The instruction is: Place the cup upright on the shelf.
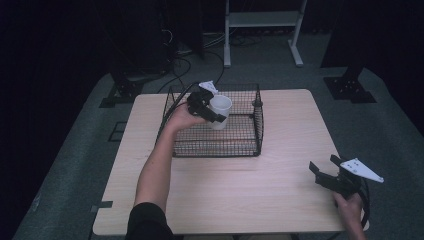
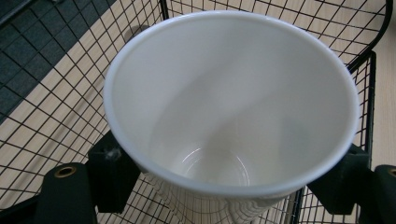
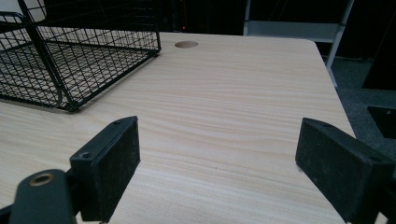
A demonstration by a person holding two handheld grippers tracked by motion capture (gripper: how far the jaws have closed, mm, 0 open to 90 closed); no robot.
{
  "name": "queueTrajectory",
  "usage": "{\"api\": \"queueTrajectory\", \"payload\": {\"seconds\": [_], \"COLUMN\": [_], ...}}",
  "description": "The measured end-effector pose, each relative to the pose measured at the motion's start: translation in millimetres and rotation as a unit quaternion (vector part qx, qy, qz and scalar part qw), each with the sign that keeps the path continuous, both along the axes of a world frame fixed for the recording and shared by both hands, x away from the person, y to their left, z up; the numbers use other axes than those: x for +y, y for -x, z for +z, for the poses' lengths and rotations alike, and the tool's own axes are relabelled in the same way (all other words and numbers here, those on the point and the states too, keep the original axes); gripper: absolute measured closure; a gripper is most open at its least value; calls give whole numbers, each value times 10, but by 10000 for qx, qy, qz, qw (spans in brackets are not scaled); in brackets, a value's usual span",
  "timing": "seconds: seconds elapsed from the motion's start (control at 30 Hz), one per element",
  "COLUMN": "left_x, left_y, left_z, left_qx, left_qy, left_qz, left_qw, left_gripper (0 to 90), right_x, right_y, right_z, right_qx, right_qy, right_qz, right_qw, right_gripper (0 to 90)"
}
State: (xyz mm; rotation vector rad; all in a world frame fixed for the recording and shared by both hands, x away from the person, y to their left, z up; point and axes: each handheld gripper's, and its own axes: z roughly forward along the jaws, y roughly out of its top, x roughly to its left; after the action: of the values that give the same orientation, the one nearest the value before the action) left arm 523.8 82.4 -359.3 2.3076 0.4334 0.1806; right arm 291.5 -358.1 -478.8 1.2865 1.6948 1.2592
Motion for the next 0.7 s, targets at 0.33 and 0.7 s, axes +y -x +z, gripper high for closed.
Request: {"api": "queueTrajectory", "payload": {"seconds": [0.33, 0.7], "left_x": [-44, -91], "left_y": [-55, -101], "left_z": [-126, -240], "left_qx": [123, 186], "left_qy": [-21, -155], "left_qz": [-19, -29], "left_qw": [9999, 9997], "left_gripper": [216, 215], "right_x": [-1, -2], "right_y": [0, 0], "right_z": [0, 0], "right_qx": [-1, -4], "right_qy": [-6, -7], "right_qz": [4, 8], "right_qw": [10000, 10000], "right_gripper": [130, 130]}}
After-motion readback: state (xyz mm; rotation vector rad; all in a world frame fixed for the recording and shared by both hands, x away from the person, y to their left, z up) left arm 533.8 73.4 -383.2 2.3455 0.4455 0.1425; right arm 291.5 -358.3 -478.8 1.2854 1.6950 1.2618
